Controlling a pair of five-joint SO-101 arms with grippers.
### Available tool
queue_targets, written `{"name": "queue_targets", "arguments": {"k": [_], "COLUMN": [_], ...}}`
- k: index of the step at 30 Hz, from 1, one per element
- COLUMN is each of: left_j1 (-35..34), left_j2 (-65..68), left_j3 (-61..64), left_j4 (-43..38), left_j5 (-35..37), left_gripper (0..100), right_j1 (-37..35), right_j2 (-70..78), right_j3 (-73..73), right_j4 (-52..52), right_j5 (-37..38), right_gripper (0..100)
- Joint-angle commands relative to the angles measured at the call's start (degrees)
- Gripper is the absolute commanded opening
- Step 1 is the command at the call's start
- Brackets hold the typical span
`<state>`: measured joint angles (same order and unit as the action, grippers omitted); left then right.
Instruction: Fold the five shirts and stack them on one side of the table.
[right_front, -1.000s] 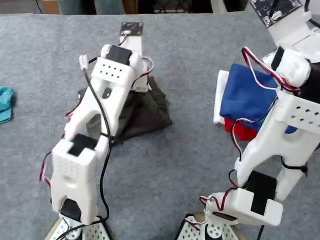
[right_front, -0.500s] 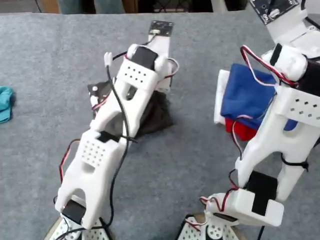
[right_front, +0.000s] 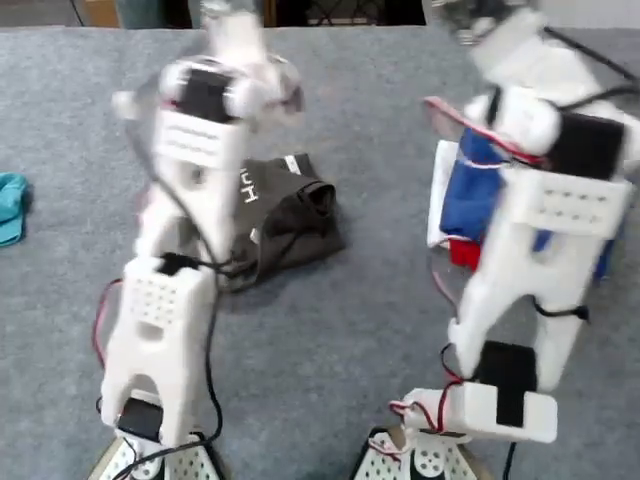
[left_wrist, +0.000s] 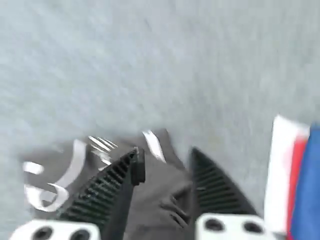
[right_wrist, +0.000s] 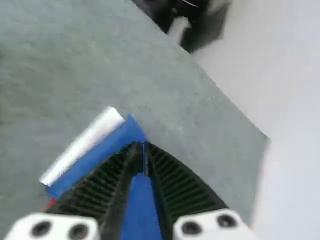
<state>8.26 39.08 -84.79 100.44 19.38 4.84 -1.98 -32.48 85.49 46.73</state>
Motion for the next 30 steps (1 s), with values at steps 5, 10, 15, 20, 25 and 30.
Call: {"name": "queue_targets", "arguments": {"k": [5, 10, 15, 20, 25, 30], "left_j1": [-18.77, -27.12, -31.43, -34.77, -38.55, -42.07], "left_j2": [-19.78, -34.46, -45.98, -52.4, -56.44, -58.37], "left_j3": [20.09, 44.26, 68.09, 85.41, 91.82, 92.88], "left_j4": [0.53, 0.26, -4.31, -10.11, -10.64, -10.46], "left_j5": [-9.41, -13.71, -18.2, -19.96, -22.24, -23.91], "left_gripper": [3, 3, 3, 3, 3, 3], "right_j1": [-22.86, -33.23, -37.89, -35.87, -32.26, -27.43], "right_j2": [10.42, 20.35, 28.53, 35.12, 40.04, 46.37], "right_j3": [10.51, 10.77, 10.77, 7.52, 0.22, -8.75], "right_j4": [-10.9, -12.84, -12.75, -12.31, -11.25, -11.52], "right_j5": [-7.82, -12.48, -12.57, -12.57, -12.4, -12.31], "right_gripper": [1.5, 1.5, 1.5, 1.5, 1.5, 1.5]}}
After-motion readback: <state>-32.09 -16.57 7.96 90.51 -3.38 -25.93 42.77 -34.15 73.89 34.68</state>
